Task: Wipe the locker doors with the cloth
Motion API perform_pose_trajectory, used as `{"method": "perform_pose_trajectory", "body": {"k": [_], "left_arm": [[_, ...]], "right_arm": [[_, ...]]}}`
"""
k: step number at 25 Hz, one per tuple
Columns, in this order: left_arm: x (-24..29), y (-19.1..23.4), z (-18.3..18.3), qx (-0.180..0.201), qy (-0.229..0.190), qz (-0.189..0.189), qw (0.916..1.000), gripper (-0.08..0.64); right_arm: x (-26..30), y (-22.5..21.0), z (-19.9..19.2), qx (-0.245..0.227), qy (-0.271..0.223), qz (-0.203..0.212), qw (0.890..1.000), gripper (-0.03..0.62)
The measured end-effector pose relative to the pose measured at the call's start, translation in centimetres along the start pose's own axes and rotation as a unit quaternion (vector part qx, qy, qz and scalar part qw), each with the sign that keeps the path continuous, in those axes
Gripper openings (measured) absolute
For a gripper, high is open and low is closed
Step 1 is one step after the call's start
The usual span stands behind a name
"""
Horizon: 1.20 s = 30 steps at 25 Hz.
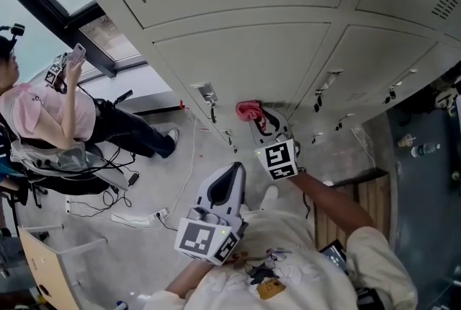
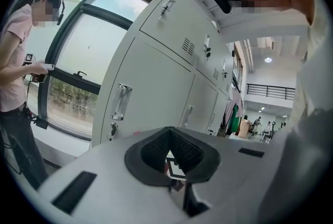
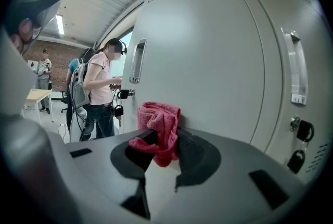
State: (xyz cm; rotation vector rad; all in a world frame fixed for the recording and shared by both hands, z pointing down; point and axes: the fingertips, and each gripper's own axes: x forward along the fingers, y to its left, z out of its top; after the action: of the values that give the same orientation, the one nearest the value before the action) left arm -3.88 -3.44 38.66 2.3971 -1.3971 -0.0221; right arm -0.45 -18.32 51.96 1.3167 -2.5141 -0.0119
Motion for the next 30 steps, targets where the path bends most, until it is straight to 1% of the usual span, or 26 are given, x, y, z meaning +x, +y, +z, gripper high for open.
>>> {"method": "perform_pose_trajectory", "body": {"k": [14, 20, 23, 27, 30], "left_arm": [[0.8, -1.1, -0.4, 0.003, 0.007, -0.014, 0.9999, 0.006], [1.0, -1.2, -0.5, 0.0, 0.007, -0.018, 0.9998, 0.006], [1.0, -1.1, -0.5, 0.0, 0.007, -0.018, 0.9998, 0.006], [0.9, -0.7, -0.3, 0.0, 0.004, -0.015, 0.9999, 0.006], [0.9, -0.3, -0.1, 0.003, 0.001, -0.01, 0.9999, 0.006]], "right_arm": [[-3.1, -5.6, -2.1, 0.005, 0.012, -0.06, 0.998, 0.104], [-4.0, -7.4, -3.0, 0.022, 0.024, -0.084, 0.996, 0.104], [-4.5, -7.6, -3.1, 0.036, 0.027, -0.088, 0.995, 0.103], [-5.8, -7.8, -2.5, 0.058, 0.018, -0.091, 0.994, 0.1], [-7.3, -7.7, -0.5, 0.066, -0.002, -0.088, 0.994, 0.1]]}}
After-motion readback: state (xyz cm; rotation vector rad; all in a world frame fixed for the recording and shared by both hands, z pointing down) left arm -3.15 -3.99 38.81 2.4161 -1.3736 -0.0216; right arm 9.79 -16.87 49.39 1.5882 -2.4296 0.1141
